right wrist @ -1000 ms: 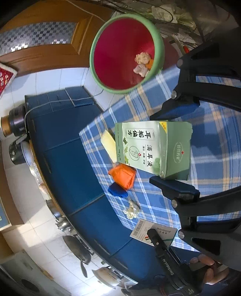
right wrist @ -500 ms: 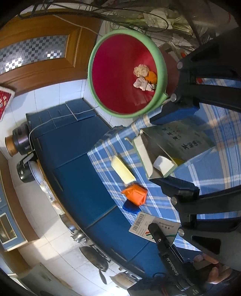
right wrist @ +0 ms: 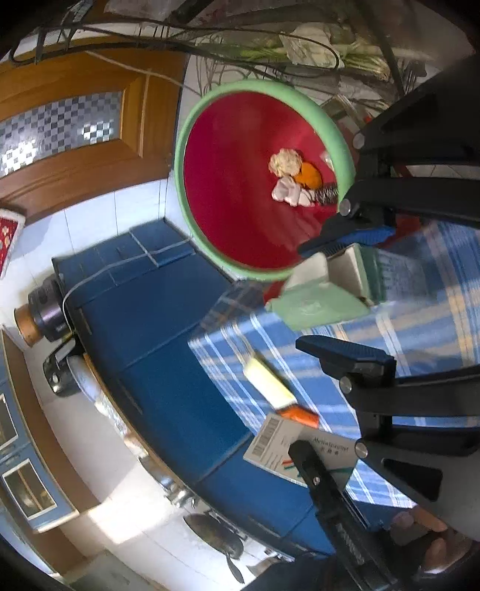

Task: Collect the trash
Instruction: 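Lift both boxes and carry them toward the red bucket with both grippers, then open the right gripper over the bucket while the left gripper releases the teal box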

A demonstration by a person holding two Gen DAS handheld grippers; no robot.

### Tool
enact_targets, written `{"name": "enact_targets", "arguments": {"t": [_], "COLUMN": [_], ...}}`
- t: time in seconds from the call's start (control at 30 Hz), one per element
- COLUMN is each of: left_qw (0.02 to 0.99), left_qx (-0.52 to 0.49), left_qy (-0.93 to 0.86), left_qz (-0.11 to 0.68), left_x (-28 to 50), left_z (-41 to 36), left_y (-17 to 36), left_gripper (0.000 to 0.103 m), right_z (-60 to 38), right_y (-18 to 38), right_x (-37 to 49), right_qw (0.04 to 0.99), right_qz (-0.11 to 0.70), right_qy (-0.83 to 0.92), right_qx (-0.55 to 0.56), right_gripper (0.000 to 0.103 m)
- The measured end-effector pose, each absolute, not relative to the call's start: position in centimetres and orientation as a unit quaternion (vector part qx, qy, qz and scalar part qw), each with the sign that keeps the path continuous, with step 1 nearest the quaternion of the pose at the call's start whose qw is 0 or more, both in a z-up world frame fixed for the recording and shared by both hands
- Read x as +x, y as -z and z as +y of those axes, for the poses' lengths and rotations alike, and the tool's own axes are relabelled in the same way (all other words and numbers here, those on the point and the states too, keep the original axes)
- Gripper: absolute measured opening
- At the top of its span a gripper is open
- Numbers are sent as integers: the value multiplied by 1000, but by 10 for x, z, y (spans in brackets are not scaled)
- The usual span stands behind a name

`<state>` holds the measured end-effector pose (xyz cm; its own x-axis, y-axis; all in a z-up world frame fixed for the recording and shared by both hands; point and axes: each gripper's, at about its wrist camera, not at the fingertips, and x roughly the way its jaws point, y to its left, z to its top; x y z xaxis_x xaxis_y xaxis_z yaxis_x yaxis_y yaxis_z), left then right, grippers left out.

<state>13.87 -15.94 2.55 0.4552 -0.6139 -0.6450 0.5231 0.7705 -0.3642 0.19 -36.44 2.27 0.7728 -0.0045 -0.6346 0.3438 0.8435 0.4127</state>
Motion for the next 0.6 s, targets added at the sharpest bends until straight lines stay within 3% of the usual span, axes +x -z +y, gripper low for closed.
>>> {"name": "enact_targets", "arguments": {"t": [0.33, 0.6], "left_qw": [842, 843], "left_qx": [-53, -53], "left_qy": [339, 337], "left_qz": [416, 416], "left_x": [147, 149], "left_z": [-179, -180], "left_y": [-14, -13], "left_gripper": [19, 19], "right_z": [-391, -387], "right_y": [4, -4], "right_x": [10, 8], "right_qw": [881, 892], "right_qz": [351, 328], "right_qy": [86, 65], "right_qx": [307, 303], "right_gripper": [39, 32]}}
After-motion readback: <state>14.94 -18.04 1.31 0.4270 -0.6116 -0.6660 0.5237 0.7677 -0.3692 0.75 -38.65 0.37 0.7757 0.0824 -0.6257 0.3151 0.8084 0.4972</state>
